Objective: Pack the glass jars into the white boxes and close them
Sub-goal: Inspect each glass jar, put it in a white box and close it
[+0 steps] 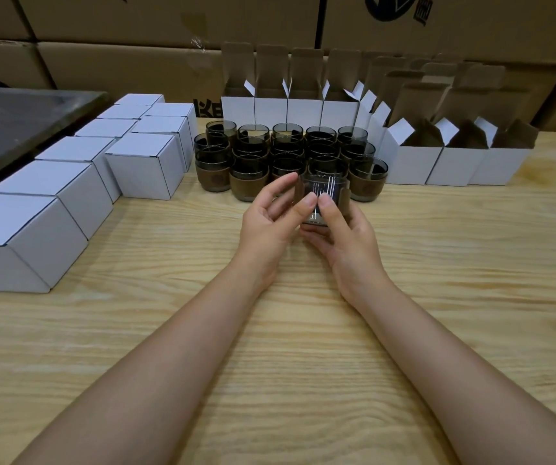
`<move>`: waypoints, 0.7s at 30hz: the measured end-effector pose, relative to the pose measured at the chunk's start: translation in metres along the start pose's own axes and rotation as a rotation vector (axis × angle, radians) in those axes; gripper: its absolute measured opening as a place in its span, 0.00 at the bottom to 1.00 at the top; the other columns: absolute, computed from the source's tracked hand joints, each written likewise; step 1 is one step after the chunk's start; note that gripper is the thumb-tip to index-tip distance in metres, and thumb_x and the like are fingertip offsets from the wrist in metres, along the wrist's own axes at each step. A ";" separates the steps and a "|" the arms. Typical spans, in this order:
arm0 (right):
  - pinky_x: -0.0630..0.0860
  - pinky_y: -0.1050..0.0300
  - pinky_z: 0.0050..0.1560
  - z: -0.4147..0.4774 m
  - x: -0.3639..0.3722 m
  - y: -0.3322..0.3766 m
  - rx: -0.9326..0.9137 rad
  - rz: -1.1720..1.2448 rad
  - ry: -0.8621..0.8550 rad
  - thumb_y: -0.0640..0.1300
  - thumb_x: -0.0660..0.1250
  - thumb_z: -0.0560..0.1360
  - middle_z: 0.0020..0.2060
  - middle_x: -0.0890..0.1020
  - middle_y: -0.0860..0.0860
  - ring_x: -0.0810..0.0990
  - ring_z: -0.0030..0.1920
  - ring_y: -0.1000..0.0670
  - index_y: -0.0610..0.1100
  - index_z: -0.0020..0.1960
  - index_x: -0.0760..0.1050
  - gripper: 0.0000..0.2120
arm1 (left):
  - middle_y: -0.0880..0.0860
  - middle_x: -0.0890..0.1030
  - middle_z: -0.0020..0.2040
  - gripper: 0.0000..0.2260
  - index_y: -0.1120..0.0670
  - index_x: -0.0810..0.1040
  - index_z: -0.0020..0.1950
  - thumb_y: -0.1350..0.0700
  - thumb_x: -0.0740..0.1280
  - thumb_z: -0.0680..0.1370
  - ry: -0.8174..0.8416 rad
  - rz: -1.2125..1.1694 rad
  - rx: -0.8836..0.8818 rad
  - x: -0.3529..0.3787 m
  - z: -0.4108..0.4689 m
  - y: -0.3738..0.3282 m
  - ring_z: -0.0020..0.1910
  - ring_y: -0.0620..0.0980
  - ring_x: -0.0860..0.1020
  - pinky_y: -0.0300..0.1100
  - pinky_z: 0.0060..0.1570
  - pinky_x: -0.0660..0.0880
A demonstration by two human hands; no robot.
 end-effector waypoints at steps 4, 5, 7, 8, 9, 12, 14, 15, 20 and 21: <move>0.79 0.54 0.52 0.001 -0.002 0.000 0.005 0.009 -0.001 0.46 0.66 0.77 0.51 0.82 0.46 0.82 0.52 0.46 0.47 0.54 0.77 0.06 | 0.47 0.84 0.50 0.22 0.52 0.76 0.60 0.58 0.73 0.67 0.013 -0.016 -0.015 0.002 -0.001 -0.001 0.54 0.45 0.81 0.36 0.50 0.77; 0.79 0.54 0.50 0.001 -0.003 0.001 0.007 0.016 -0.007 0.46 0.66 0.77 0.51 0.82 0.45 0.82 0.51 0.46 0.46 0.55 0.77 0.07 | 0.48 0.84 0.51 0.23 0.53 0.76 0.61 0.58 0.73 0.66 0.021 -0.034 -0.027 0.003 -0.001 -0.002 0.54 0.46 0.81 0.37 0.51 0.77; 0.80 0.55 0.47 0.002 -0.003 0.001 0.017 0.060 -0.024 0.46 0.66 0.77 0.51 0.83 0.44 0.83 0.47 0.46 0.42 0.58 0.75 0.12 | 0.50 0.83 0.53 0.26 0.56 0.74 0.64 0.58 0.72 0.66 0.052 -0.047 -0.056 0.005 -0.002 -0.002 0.55 0.48 0.80 0.39 0.52 0.77; 0.81 0.54 0.46 0.002 -0.003 0.001 0.025 0.088 -0.030 0.46 0.66 0.77 0.51 0.83 0.44 0.83 0.45 0.46 0.40 0.61 0.73 0.15 | 0.52 0.82 0.54 0.28 0.57 0.72 0.67 0.59 0.73 0.67 0.072 -0.037 -0.069 0.007 -0.003 -0.001 0.55 0.49 0.80 0.41 0.53 0.77; 0.81 0.54 0.46 0.002 -0.003 0.002 0.036 0.113 -0.032 0.47 0.66 0.77 0.51 0.83 0.43 0.84 0.45 0.46 0.38 0.63 0.71 0.18 | 0.54 0.81 0.55 0.30 0.58 0.70 0.69 0.61 0.75 0.68 0.091 -0.024 -0.082 0.008 -0.004 -0.001 0.55 0.50 0.80 0.42 0.54 0.76; 0.81 0.51 0.47 0.002 -0.003 0.003 0.065 0.174 -0.016 0.48 0.64 0.78 0.54 0.82 0.39 0.84 0.48 0.42 0.36 0.68 0.67 0.23 | 0.58 0.80 0.59 0.34 0.56 0.66 0.73 0.61 0.71 0.68 0.136 0.000 -0.107 0.010 -0.006 0.000 0.58 0.53 0.79 0.45 0.60 0.74; 0.81 0.49 0.49 0.002 -0.001 0.003 0.073 0.202 0.003 0.50 0.62 0.78 0.50 0.84 0.40 0.83 0.49 0.42 0.36 0.66 0.69 0.23 | 0.61 0.78 0.62 0.34 0.55 0.65 0.74 0.60 0.70 0.67 0.159 0.012 -0.116 0.011 -0.006 0.001 0.62 0.57 0.77 0.47 0.63 0.72; 0.82 0.49 0.49 0.002 -0.001 0.003 0.076 0.215 0.013 0.51 0.61 0.78 0.48 0.84 0.42 0.83 0.49 0.43 0.37 0.64 0.72 0.21 | 0.62 0.78 0.63 0.34 0.56 0.65 0.74 0.60 0.70 0.68 0.171 0.024 -0.115 0.011 -0.006 0.001 0.64 0.58 0.76 0.48 0.65 0.72; 0.82 0.51 0.49 0.003 -0.001 0.000 0.106 0.268 0.036 0.50 0.56 0.81 0.47 0.84 0.44 0.83 0.49 0.45 0.44 0.55 0.78 0.15 | 0.61 0.78 0.63 0.36 0.57 0.65 0.73 0.63 0.74 0.67 0.185 0.071 -0.091 0.012 -0.006 0.005 0.64 0.57 0.76 0.48 0.65 0.73; 0.82 0.50 0.50 0.003 -0.001 0.000 0.109 0.260 0.036 0.50 0.56 0.82 0.47 0.84 0.44 0.83 0.49 0.45 0.44 0.55 0.77 0.15 | 0.60 0.79 0.62 0.36 0.57 0.66 0.73 0.63 0.75 0.66 0.175 0.070 -0.080 0.011 -0.005 0.005 0.63 0.57 0.77 0.47 0.64 0.73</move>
Point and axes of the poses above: each hand's wrist, its own z-axis towards the middle knuckle, its own x-axis out of the palm, y = z × x, the point moved 6 cm from there along z, towards the middle knuckle
